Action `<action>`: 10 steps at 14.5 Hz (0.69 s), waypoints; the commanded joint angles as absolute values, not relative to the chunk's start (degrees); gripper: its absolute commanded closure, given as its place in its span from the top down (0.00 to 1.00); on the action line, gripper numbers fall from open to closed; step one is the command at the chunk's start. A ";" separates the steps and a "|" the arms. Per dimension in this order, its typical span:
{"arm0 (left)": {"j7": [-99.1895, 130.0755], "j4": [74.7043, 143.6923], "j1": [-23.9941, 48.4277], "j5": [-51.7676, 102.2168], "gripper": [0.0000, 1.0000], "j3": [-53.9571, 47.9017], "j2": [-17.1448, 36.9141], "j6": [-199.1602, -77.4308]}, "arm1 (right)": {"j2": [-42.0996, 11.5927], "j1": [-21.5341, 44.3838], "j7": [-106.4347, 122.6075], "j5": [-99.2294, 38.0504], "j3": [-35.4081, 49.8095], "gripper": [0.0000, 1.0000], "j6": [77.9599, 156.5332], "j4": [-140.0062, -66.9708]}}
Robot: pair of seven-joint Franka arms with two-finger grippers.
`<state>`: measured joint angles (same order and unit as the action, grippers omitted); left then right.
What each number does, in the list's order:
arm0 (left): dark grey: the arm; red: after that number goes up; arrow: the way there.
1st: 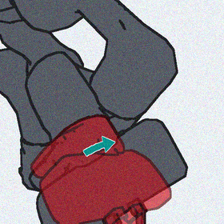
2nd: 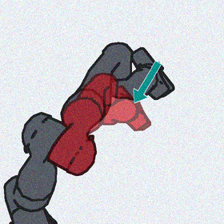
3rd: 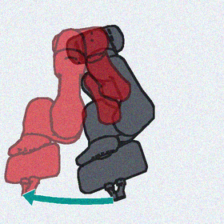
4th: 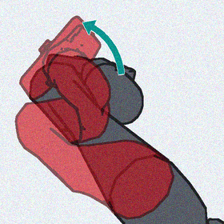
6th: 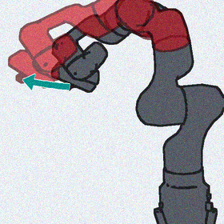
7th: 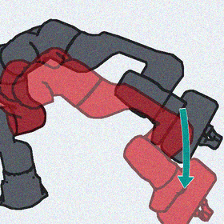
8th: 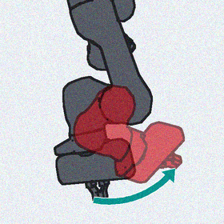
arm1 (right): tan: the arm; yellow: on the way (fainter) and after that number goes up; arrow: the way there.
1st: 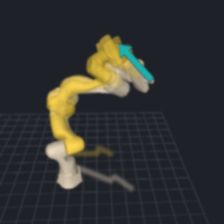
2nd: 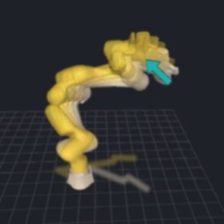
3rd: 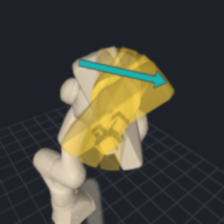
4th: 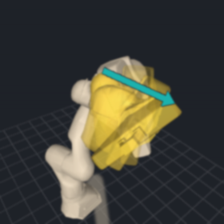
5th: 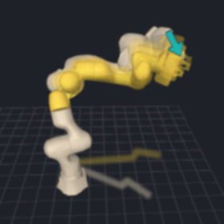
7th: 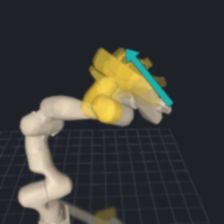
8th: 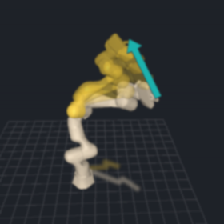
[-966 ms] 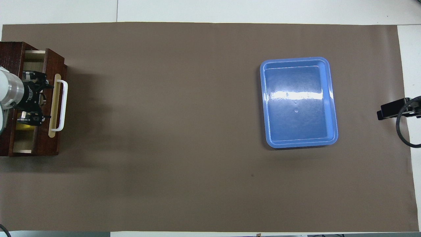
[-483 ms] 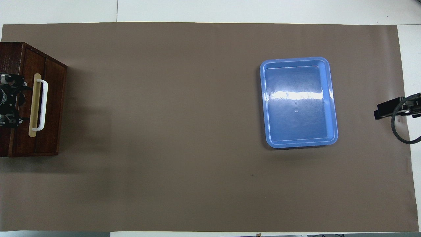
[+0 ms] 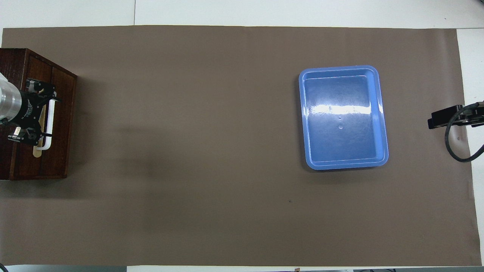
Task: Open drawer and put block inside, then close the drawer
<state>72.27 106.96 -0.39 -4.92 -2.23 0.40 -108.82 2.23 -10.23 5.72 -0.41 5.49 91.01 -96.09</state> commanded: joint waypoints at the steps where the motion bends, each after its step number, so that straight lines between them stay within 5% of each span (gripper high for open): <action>1: 59.74 104.86 2.10 -4.93 1.00 -1.49 -3.85 -100.31 | 3.60 -11.07 4.92 0.35 6.42 1.00 91.76 -97.56; 6: 34.50 98.97 3.61 -4.48 1.00 -2.11 -2.82 -93.35 | 3.60 -10.90 5.45 0.35 6.42 1.00 91.84 -97.56; 10: 24.38 87.57 3.69 -2.99 1.00 -2.37 5.70 -85.36 | 3.43 -10.99 5.62 0.26 6.42 1.00 92.02 -97.30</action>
